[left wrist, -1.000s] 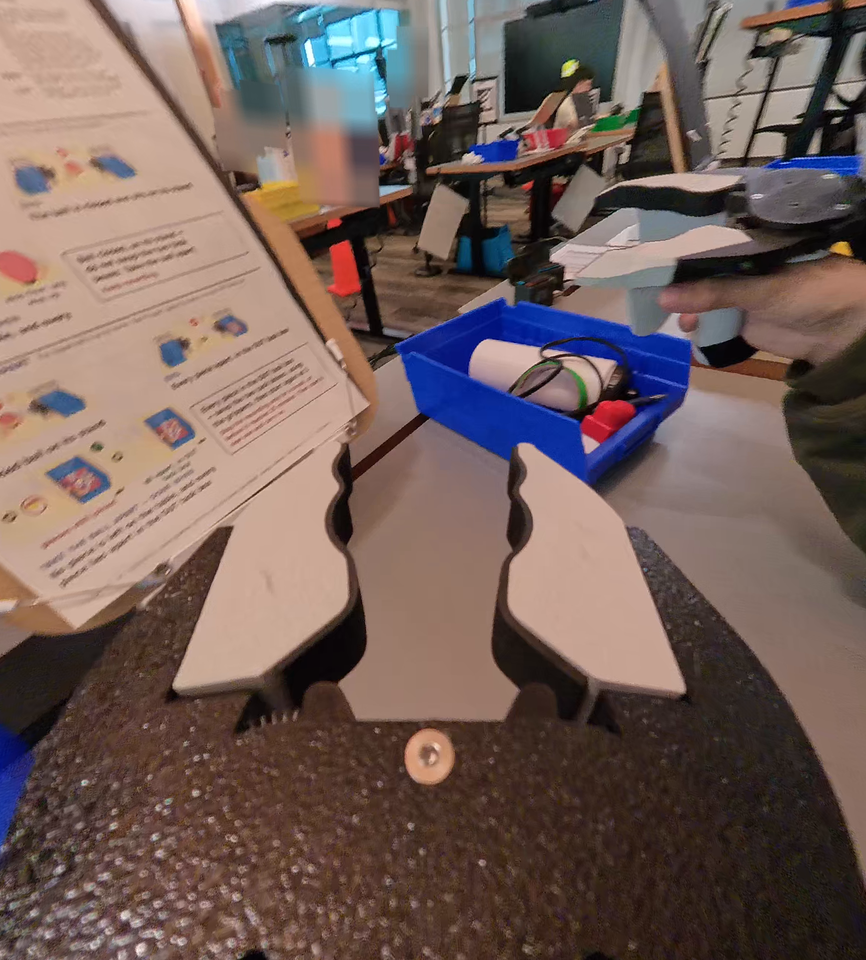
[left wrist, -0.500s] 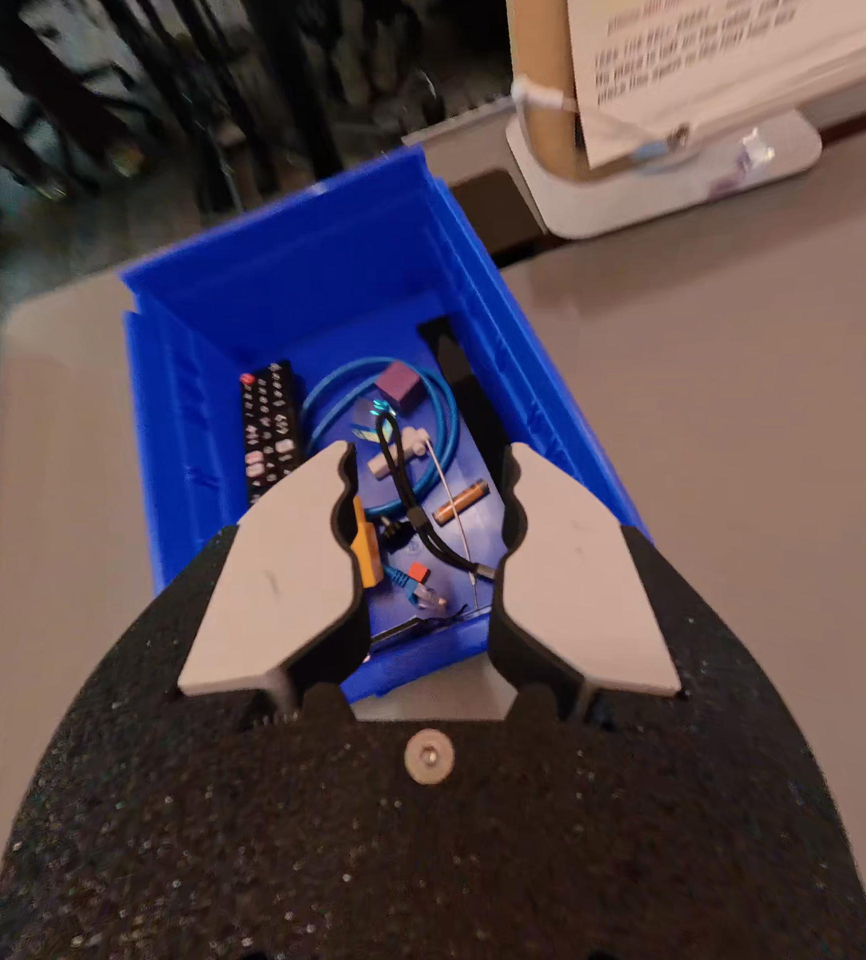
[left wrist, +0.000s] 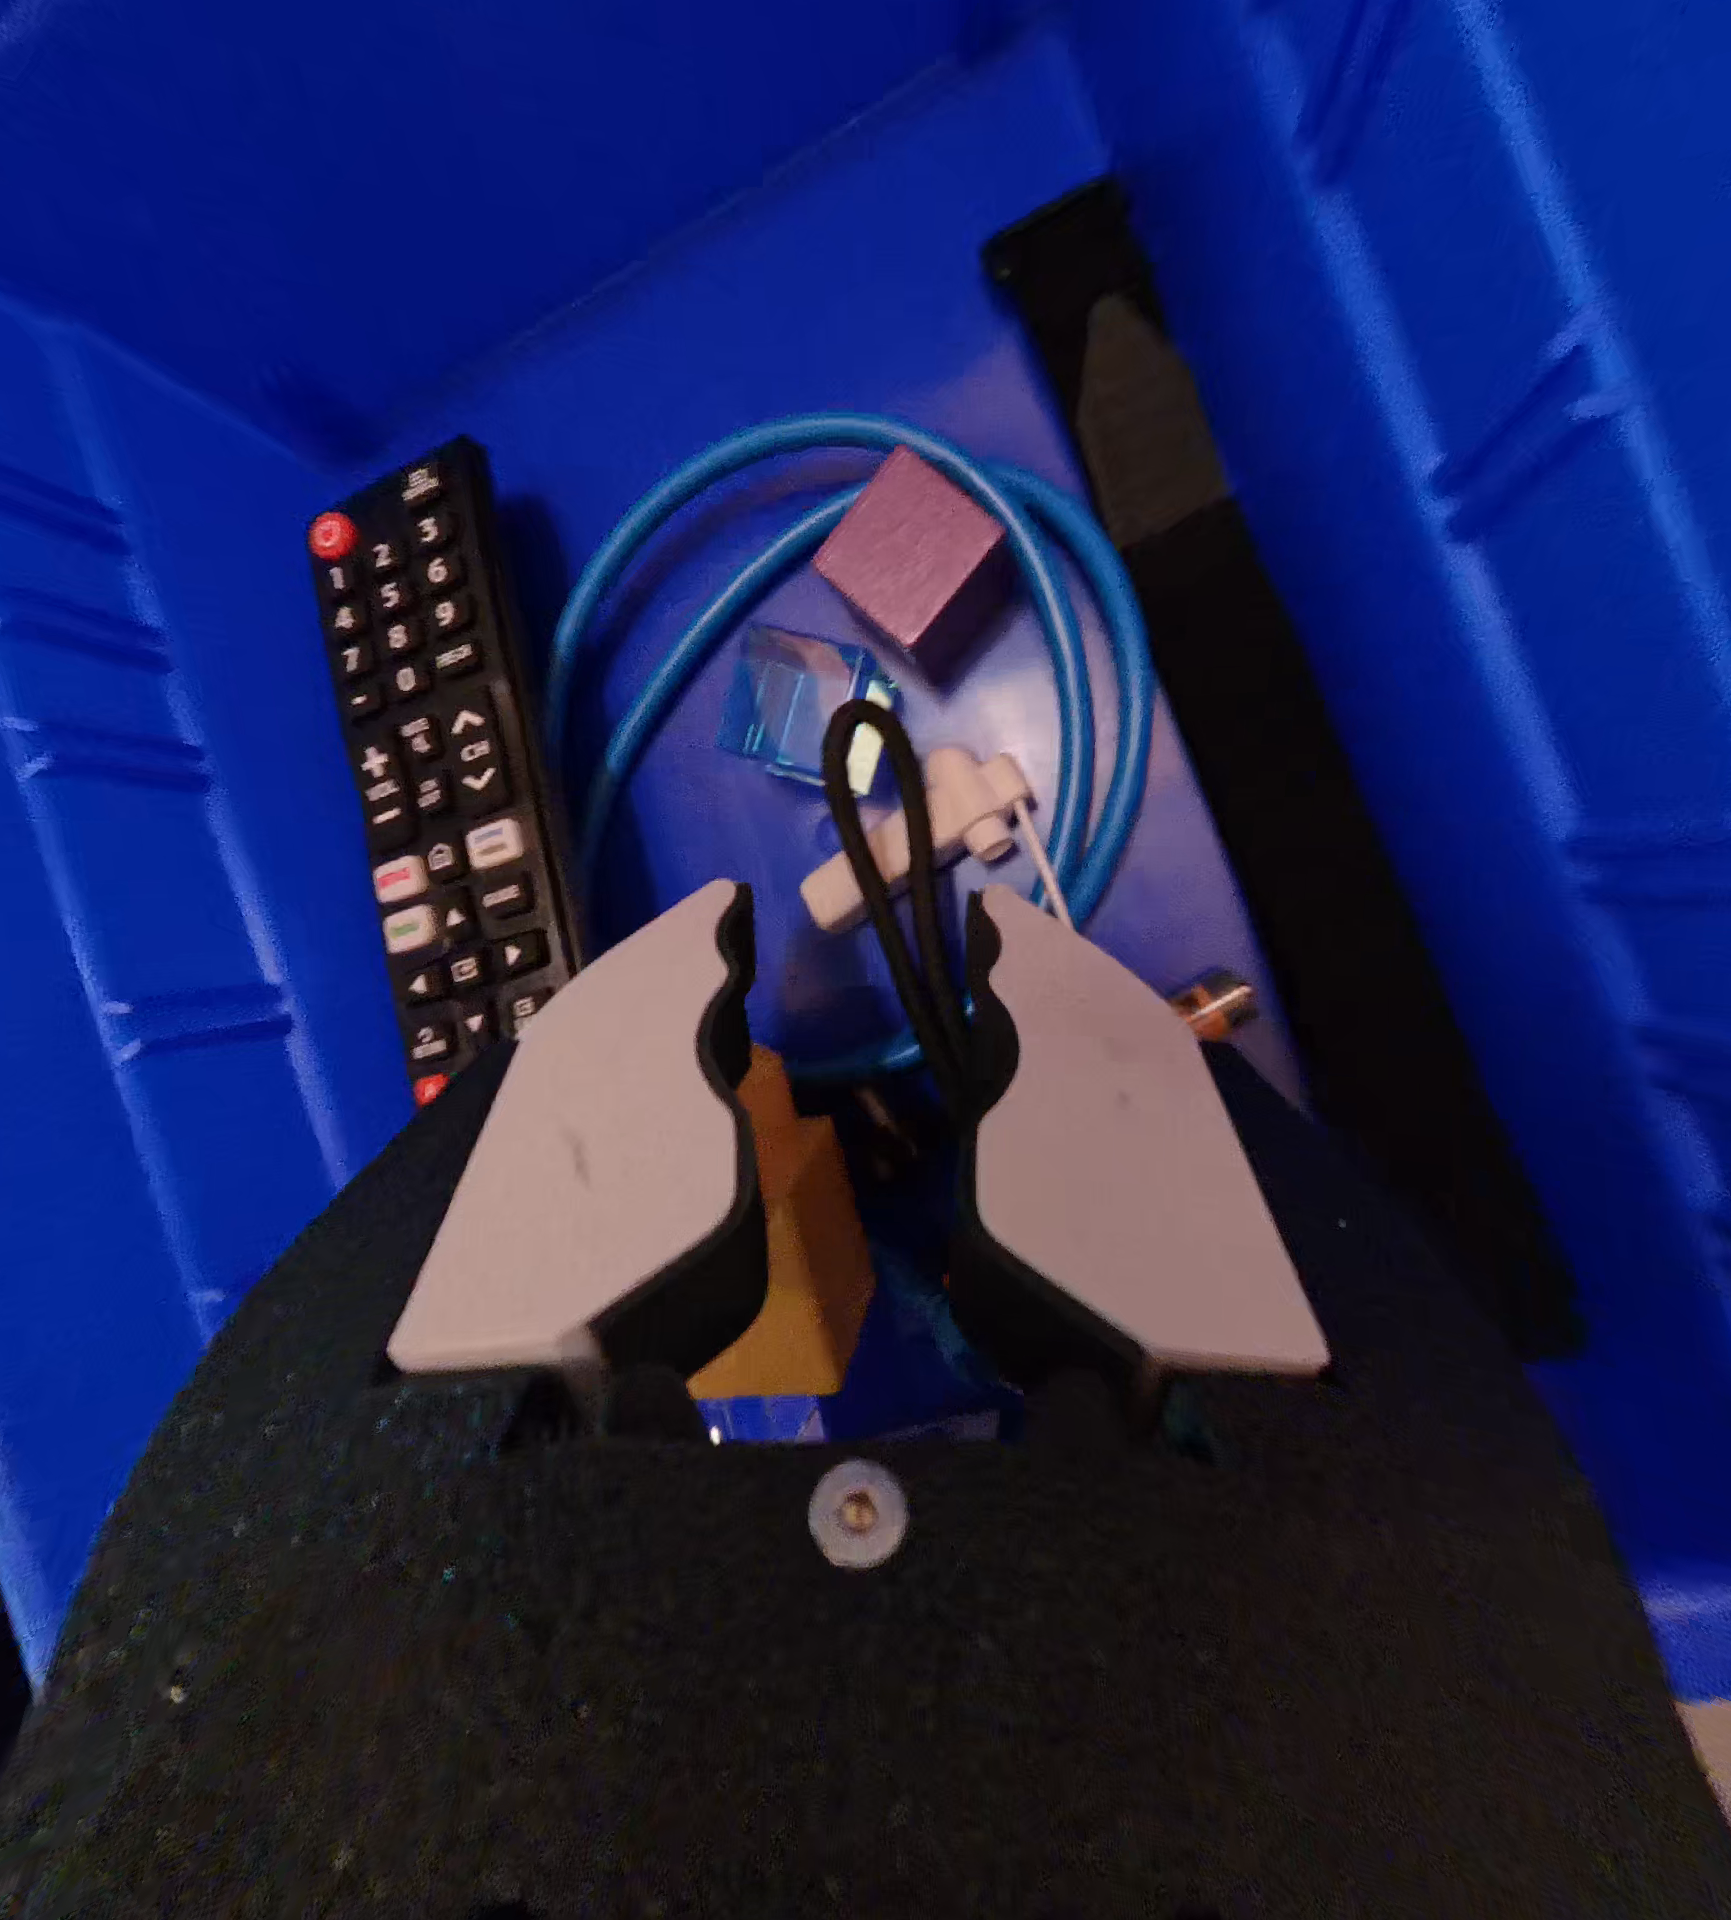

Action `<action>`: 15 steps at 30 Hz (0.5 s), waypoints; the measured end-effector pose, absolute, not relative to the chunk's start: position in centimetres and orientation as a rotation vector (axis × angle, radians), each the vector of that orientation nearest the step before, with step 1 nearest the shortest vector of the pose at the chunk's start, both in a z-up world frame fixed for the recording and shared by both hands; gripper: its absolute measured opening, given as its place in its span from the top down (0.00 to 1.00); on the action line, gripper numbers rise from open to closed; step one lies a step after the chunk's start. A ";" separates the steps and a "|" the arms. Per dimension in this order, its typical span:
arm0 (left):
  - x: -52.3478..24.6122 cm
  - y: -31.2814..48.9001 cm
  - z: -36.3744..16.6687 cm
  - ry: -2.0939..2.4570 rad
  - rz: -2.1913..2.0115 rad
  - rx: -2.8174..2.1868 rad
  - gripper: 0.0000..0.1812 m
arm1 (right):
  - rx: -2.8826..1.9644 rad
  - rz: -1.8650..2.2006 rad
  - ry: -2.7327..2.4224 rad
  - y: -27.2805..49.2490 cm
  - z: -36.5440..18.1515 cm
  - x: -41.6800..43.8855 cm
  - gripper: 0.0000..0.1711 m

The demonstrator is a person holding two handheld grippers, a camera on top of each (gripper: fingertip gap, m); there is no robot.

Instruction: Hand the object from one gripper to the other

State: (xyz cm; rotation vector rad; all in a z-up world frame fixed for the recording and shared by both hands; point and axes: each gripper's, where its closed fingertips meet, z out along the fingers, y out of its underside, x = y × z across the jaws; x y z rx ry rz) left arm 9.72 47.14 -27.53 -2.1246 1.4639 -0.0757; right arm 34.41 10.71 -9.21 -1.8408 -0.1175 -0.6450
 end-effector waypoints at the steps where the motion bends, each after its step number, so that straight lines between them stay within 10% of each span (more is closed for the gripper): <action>1: 9.6 47.3 -27.7 1.467 -0.034 -2.123 0.79 | -1.845 -0.647 -0.122 10.8 -9.3 34.4 0.45; 15: 9.3 49.2 -28.1 1.549 0.357 -1.911 0.98 | -1.872 -0.649 -0.140 10.7 -9.8 34.4 0.46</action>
